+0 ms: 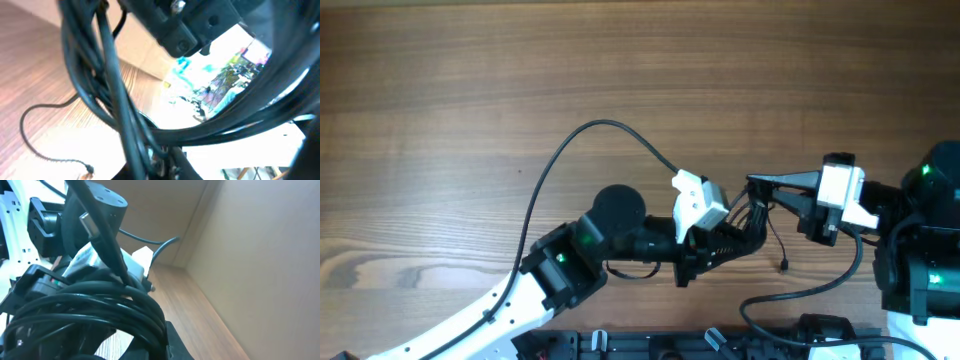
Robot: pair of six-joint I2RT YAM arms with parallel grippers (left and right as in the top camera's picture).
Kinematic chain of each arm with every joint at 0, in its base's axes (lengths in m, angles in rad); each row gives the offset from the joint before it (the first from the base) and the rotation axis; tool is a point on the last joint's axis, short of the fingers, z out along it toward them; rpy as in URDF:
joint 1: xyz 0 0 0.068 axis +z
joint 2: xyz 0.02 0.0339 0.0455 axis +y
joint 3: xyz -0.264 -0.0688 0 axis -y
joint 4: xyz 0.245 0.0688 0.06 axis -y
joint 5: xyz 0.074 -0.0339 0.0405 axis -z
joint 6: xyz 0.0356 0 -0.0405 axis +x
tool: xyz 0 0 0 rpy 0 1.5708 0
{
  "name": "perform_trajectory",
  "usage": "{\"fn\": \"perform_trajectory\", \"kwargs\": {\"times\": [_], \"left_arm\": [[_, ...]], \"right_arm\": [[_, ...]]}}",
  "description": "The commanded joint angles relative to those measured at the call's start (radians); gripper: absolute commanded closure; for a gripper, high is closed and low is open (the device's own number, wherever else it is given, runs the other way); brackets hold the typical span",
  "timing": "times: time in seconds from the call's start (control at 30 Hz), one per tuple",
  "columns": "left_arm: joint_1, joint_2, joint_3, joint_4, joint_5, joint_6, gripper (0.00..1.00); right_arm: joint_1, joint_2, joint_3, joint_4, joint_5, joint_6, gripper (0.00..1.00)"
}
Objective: Untangle cables
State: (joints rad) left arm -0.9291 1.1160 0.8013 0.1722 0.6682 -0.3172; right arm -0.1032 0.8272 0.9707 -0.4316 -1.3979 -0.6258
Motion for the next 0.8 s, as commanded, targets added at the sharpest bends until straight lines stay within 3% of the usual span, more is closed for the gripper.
{"fn": "perform_trajectory", "kwargs": {"times": [0.0, 0.33, 0.53, 0.77], "left_arm": [[-0.004, 0.006, 0.011, 0.072, -0.018, 0.006, 0.94], [-0.004, 0.006, 0.011, 0.101, -0.203, 0.005, 0.96], [-0.004, 0.006, 0.011, 0.033, -0.541, -0.282, 0.96], [-0.004, 0.006, 0.011, 0.080, -0.587, -0.306, 0.96]], "right_arm": [[-0.001, 0.000, 0.005, 0.000, -0.037, 0.027, 0.96], [-0.001, 0.000, 0.005, 0.000, -0.037, 0.027, 0.96], [-0.001, 0.000, 0.005, 0.000, -0.037, 0.027, 0.96], [-0.001, 0.000, 0.005, -0.001, -0.071, 0.048, 0.96]]}}
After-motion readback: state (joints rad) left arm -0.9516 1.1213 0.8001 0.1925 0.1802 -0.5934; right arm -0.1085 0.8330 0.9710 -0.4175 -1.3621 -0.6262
